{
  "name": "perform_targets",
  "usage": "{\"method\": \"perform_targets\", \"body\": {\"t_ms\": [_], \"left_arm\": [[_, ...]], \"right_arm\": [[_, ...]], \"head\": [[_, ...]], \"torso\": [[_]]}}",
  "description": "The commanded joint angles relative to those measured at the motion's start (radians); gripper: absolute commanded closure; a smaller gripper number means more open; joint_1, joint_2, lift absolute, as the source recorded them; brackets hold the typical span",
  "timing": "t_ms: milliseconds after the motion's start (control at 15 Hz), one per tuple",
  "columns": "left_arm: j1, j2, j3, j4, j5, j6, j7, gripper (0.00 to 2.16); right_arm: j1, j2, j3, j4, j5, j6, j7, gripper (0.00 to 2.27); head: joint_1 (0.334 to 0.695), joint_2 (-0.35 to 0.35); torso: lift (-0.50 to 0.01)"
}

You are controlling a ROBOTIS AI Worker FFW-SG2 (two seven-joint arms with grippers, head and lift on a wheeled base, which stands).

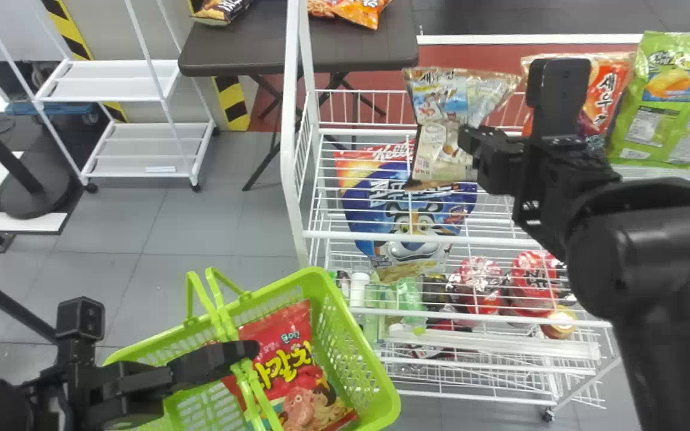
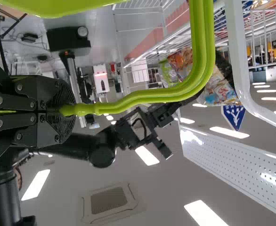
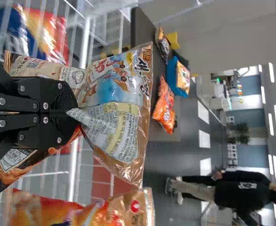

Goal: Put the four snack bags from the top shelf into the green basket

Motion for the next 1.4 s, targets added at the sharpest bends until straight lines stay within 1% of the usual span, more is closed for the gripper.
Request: {"method": "perform_targets", "body": {"t_ms": [0, 133, 200, 333, 400, 467, 533, 600, 800, 933, 1333], "left_arm": [[0.0, 0.003, 0.0, 0.0, 0.002, 0.0, -0.011, 2.15], [-0.001, 0.003, -0.005, 0.0, 0.002, 0.0, -0.011, 2.15], [-0.003, 0.001, -0.011, 0.0, 0.002, 0.003, -0.011, 2.15], [-0.003, 0.001, -0.018, -0.003, 0.001, 0.003, -0.011, 2.15], [-0.003, 0.001, -0.021, -0.003, 0.002, 0.003, -0.011, 2.15], [-0.003, 0.001, -0.021, -0.003, 0.002, 0.003, -0.011, 2.15], [-0.003, -0.002, -0.023, -0.003, 0.002, 0.006, -0.011, 2.15], [-0.003, -0.003, -0.025, -0.003, 0.001, 0.006, -0.011, 2.15], [-0.003, -0.008, -0.031, -0.008, 0.001, 0.009, -0.011, 2.15], [-0.003, -0.011, -0.034, -0.008, 0.002, 0.012, -0.011, 2.15], [-0.004, -0.017, -0.066, -0.015, 0.002, 0.012, -0.011, 2.15]], "right_arm": [[0.116, 0.002, 0.029, -0.203, 0.0, 0.197, 0.008, 2.26], [0.195, 0.002, 0.055, -0.312, -0.03, 0.316, 0.015, 2.26], [0.221, 0.002, 0.075, -0.357, -0.053, 0.381, 0.015, 2.26], [0.25, 0.002, 0.119, -0.39, -0.076, 0.46, 0.015, 2.26], [0.251, 0.002, 0.135, -0.395, -0.111, 0.497, 0.015, 2.26], [0.248, 0.002, 0.149, -0.395, -0.143, 0.531, 0.015, 2.26], [0.242, 0.002, 0.161, -0.395, -0.169, 0.546, 0.015, 2.26], [0.239, 0.002, 0.187, -0.383, -0.189, 0.562, 0.015, 2.26], [0.233, 0.002, 0.248, -0.329, -0.217, 0.562, 0.015, 2.26], [0.227, 0.002, 0.285, -0.28, -0.217, 0.562, 0.014, 2.26], [0.185, 0.002, 0.422, -0.054, -0.226, 0.344, 0.028, 2.26]], "head": [[0.695, 0.101], [0.695, 0.123], [0.695, 0.15], [0.695, 0.184], [0.695, 0.201], [0.695, 0.242], [0.695, 0.242], [0.695, 0.29], [0.695, 0.35], [0.695, 0.35], [0.695, 0.35]], "torso": [[0.0], [0.0], [0.0], [0.0], [0.0], [0.0], [0.0], [0.0], [0.0], [0.0], [0.0]]}}
